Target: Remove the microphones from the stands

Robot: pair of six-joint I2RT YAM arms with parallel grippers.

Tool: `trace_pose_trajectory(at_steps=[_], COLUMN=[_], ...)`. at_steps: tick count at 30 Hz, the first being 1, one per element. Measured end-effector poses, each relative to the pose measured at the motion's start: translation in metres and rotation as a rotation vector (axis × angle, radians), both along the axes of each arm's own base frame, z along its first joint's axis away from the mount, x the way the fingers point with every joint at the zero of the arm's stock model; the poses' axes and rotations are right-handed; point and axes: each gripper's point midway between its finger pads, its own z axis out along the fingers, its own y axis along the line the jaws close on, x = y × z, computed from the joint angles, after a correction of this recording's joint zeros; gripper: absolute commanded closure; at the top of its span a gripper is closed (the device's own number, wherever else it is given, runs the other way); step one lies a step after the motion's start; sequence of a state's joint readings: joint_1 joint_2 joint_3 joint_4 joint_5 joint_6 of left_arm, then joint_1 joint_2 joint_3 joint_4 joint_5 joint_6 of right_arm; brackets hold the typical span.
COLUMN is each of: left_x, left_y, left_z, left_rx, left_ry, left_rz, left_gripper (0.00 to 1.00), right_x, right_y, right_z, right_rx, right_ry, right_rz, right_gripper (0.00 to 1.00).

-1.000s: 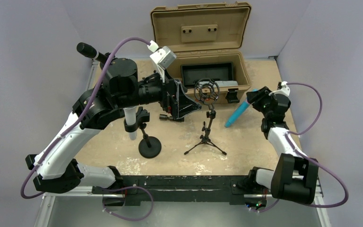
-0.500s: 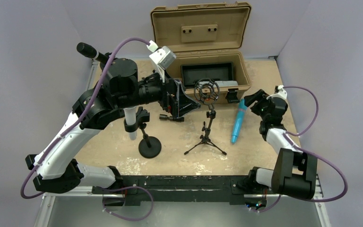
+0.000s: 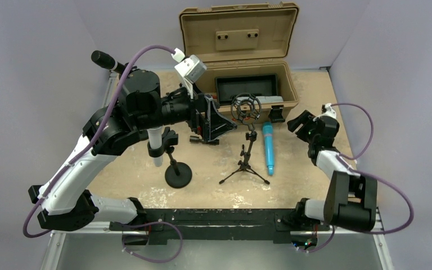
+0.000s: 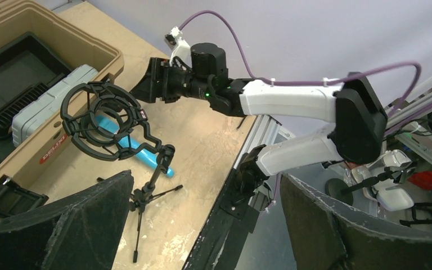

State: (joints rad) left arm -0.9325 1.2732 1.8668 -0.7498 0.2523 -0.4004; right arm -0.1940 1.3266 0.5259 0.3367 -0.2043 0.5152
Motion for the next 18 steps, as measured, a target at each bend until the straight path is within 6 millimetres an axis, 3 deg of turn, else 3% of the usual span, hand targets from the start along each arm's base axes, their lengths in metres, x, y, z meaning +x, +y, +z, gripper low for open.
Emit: trace_pose_trajectory(at_steps=[2, 4, 7, 10, 15, 18], left_x=[0.0, -0.001, -0.001, 0.0, 0.002, 0.003], left_y=[0.0, 0.0, 0.0, -0.001, -0.004, -0.004], left_z=[0.0, 0.0, 0.0, -0.002, -0.007, -0.008], left_rx=[-0.001, -0.001, -0.001, 0.004, 0.015, 0.018], left_ry=[0.0, 0.0, 0.0, 0.004, 0.012, 0.014], left_rz=[-0.002, -0.003, -0.004, -0.005, -0.004, -0.004], left_gripper=[0.0, 0.0, 0.0, 0.0, 0.0, 0.0], right_x=[-0.004, -0.008, -0.014, -0.031, -0.067, -0.088], right_y=[0.008, 0.018, 0.035, 0.075, 0.152, 0.169], right_z=[0.017, 0.049, 0.11, 0.169, 0.23, 0.274], right_rx=[-0.006, -0.027, -0.067, -0.075, -0.024, -0.018], right_ry=[-0.035, -0.109, -0.261, -0.422, -0.557, -0.642], right_rz=[0.028, 0.062, 0.116, 0.227, 0.461, 0.524], right_gripper=[0.33, 0.33, 0.22, 0.22, 0.21, 0.21])
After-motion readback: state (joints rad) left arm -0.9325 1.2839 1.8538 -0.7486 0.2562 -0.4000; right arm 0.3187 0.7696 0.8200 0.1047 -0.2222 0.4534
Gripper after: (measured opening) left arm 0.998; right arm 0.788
